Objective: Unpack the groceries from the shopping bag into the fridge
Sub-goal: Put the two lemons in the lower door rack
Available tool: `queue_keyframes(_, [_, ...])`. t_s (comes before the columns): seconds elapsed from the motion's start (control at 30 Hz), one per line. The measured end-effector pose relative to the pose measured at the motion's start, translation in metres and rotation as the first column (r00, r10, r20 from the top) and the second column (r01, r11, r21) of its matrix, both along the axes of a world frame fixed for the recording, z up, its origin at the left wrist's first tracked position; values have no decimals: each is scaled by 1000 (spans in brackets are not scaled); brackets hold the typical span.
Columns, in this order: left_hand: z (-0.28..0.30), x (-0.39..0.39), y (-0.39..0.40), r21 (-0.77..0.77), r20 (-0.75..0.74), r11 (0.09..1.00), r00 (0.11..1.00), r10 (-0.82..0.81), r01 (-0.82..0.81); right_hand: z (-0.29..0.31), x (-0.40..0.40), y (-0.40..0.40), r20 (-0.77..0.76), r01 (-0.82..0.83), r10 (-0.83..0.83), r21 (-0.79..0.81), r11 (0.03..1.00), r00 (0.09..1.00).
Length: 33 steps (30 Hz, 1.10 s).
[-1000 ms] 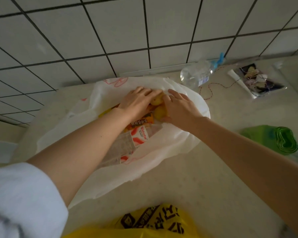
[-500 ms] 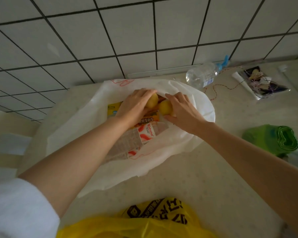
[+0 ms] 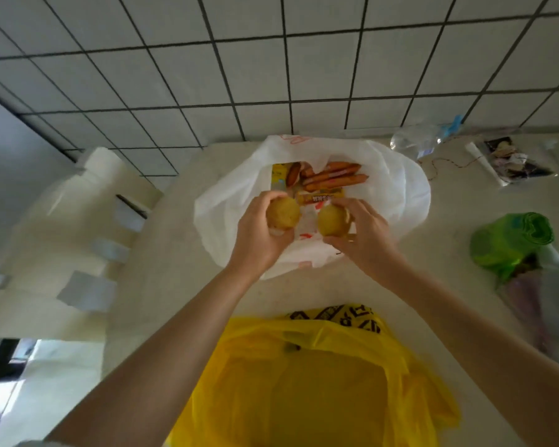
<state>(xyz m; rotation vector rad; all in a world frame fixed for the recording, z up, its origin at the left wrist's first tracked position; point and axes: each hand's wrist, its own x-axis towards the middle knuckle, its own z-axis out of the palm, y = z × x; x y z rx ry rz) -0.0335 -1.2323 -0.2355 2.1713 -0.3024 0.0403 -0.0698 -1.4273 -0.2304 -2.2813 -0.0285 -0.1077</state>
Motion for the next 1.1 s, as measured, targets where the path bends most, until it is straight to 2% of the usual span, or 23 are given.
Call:
queue_keyframes(0.17, [5,-101,56,-109,-78,981,985,155,-163,8,-74,57,-37,-26,28,45,999,999])
queue_keyframes(0.33, [5,-204,116,-141,-129,936,943,307,-324,16,-151,118,-71,-129,143,174,976,987])
queue_keyframes(0.53, [11,-319,191,-157,-133,855,868,478,-495,18,-240,197,-48,-248,262,189,950,964])
queue_keyframes(0.73, [19,-439,257,-158,-177,726,743,646,-669,33,-331,277,-100,-350,373,188,918,923])
queue_keyframes(1.1, [12,-646,365,-208,-177,517,552,815,-830,45,-491,413,-168,-596,629,210,775,759])
